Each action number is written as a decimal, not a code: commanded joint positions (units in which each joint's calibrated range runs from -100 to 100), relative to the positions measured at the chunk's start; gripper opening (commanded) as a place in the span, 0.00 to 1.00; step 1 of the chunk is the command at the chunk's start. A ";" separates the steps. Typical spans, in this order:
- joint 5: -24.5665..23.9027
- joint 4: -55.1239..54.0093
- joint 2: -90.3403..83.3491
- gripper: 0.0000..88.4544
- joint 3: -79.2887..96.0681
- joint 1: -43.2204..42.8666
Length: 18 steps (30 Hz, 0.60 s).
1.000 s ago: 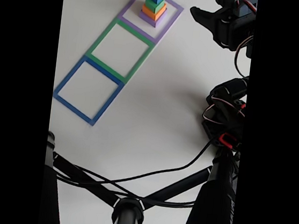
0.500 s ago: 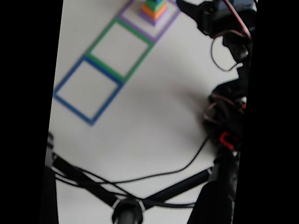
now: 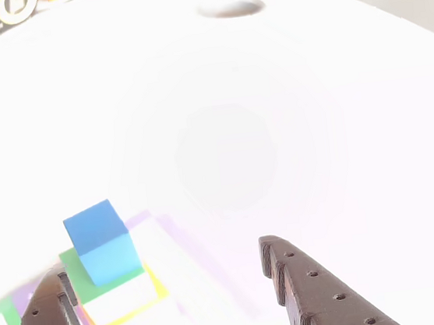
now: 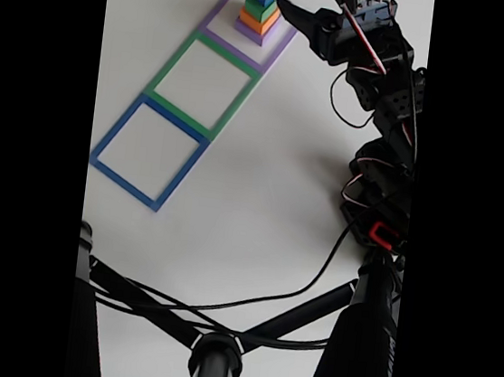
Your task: Tower of hanoi
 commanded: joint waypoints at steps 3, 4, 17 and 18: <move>0.00 -10.00 6.31 0.32 -0.52 -2.49; 0.00 -11.38 7.61 0.32 -0.52 -2.68; 0.00 -25.39 23.03 0.33 -2.70 -3.73; 0.00 -26.44 23.92 0.33 -2.70 -4.02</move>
